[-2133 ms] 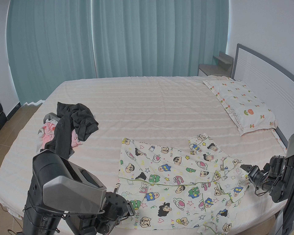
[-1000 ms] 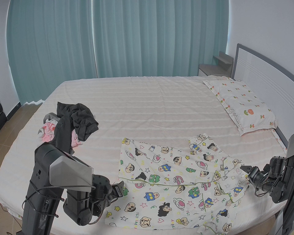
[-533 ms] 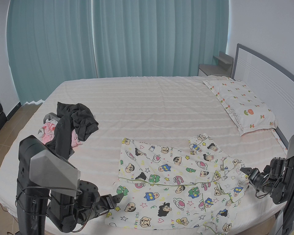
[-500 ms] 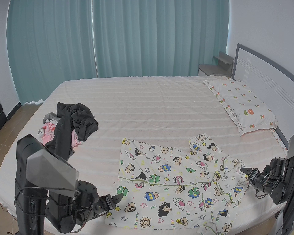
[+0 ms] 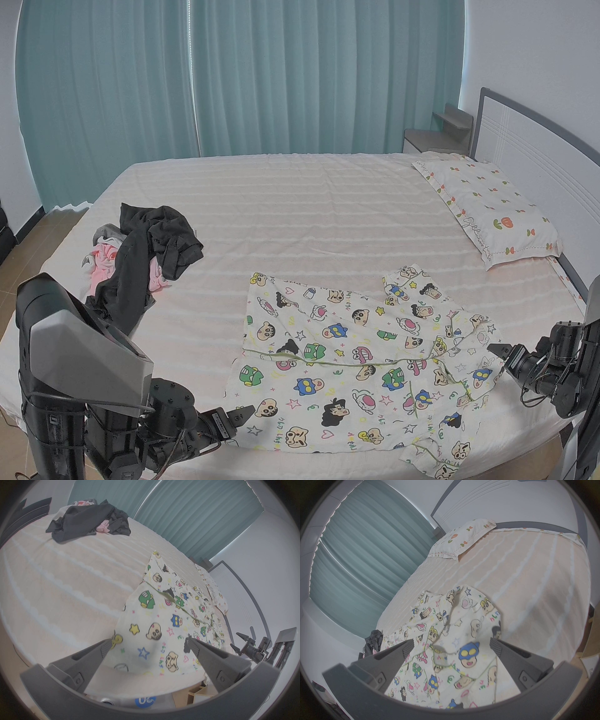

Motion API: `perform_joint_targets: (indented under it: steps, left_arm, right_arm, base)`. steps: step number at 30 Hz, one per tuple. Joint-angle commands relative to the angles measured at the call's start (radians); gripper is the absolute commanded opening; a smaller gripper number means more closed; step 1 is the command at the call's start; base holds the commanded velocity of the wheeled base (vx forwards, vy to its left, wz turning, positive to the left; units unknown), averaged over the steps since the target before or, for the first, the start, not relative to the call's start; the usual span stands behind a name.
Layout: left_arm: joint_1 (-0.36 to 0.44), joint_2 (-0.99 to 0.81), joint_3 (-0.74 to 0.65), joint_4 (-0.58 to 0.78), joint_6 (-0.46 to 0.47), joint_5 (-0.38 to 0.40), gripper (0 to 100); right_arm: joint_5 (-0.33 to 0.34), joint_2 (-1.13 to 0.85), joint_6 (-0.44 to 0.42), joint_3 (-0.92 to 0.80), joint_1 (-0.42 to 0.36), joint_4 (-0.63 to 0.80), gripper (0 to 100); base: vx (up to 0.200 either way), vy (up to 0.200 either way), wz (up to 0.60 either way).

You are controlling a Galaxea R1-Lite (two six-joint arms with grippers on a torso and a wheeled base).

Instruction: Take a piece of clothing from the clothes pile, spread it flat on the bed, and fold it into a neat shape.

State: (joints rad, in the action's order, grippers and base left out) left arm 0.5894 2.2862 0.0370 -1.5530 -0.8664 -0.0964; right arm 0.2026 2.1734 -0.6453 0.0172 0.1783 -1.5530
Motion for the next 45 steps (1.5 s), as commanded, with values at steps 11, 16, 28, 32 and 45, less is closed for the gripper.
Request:
perform_joint_targets:
  steps: [11,16,28,32,45]
  left_arm:
    - [-0.01,0.087,0.055,-0.018,-0.059,-0.003,100]
    - [-0.019,0.138,0.118,-0.018,-0.066,-0.052,100]
    - [-0.017,0.21,0.259,-0.018,-0.065,-0.131,100]
    - [-0.02,0.245,0.305,-0.018,-0.023,-0.163,100]
    - [-0.028,0.265,0.346,-0.016,0.0,-0.215,0]
  right_arm:
    - [-0.009,0.034,0.024,-0.017,-0.039,-0.018,100]
    - [-0.011,0.092,0.069,-0.017,-0.065,-0.018,100]
    - [-0.011,0.112,0.078,-0.017,-0.092,-0.018,100]
    - [-0.014,0.112,0.079,-0.017,-0.094,-0.018,100]
    - [-0.012,0.098,0.219,-0.017,-0.134,0.162,100]
  base:
    - [-0.091,0.0,0.0]
    - [0.0,0.0,0.0]
    - [0.0,0.0,0.0]
    - [0.0,0.0,0.0]
    - [0.0,0.0,0.0]
